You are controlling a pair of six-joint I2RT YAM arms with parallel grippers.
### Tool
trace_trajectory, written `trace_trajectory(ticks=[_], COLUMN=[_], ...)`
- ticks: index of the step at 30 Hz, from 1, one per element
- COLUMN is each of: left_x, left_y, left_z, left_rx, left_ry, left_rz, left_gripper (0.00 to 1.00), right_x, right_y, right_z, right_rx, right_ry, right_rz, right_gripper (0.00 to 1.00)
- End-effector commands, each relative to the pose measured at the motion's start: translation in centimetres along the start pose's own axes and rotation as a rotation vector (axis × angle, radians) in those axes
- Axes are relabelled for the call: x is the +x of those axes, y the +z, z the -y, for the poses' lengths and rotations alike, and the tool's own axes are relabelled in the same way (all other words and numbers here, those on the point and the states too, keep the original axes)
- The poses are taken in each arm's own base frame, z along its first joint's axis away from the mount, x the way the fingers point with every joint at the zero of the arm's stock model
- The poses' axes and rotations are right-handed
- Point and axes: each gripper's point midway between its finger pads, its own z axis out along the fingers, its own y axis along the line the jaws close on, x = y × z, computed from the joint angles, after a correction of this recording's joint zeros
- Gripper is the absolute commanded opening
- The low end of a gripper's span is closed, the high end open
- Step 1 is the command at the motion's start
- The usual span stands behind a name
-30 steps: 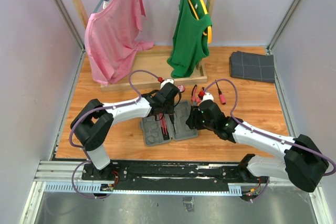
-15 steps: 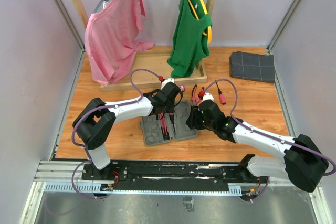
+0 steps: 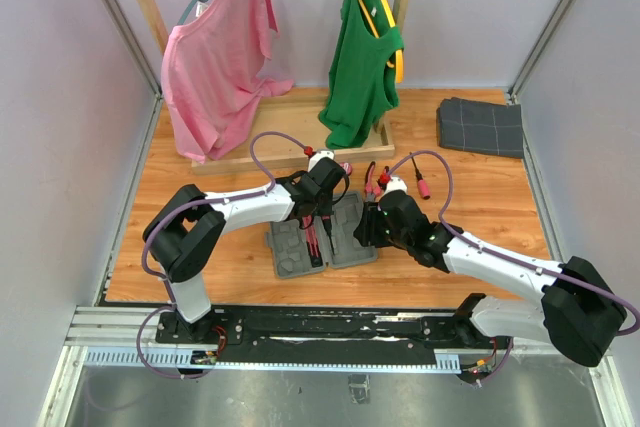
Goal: Sort the tools into containers
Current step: Place the screwdriver in the storage box.
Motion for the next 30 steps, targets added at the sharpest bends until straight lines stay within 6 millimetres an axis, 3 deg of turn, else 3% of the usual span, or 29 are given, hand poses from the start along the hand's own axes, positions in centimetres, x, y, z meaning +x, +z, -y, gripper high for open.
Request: trace_trajectory(ticks=[1, 14, 30], left_x=[0.9, 3.1, 3.3], left_y=[0.8, 1.3, 1.4], left_z=[-0.4, -1.8, -2.2], left_rx=[-0.033, -0.071, -0.09], left_ry=[0.026, 0.028, 0.031], left_rz=[-0.016, -0.056, -0.056], left_gripper=[0.29, 0.27, 0.27], right_x=[0.5, 2.6, 3.3], right_y=[-0.3, 1.2, 3.0], right_z=[-0.4, -3.2, -6.8], right_rx=[-0.024, -0.094, -0.204], right_ry=[0.023, 0.043, 0.008], right_rz=[-0.009, -0.068, -0.133], right_gripper=[0.45, 0.39, 0.28])
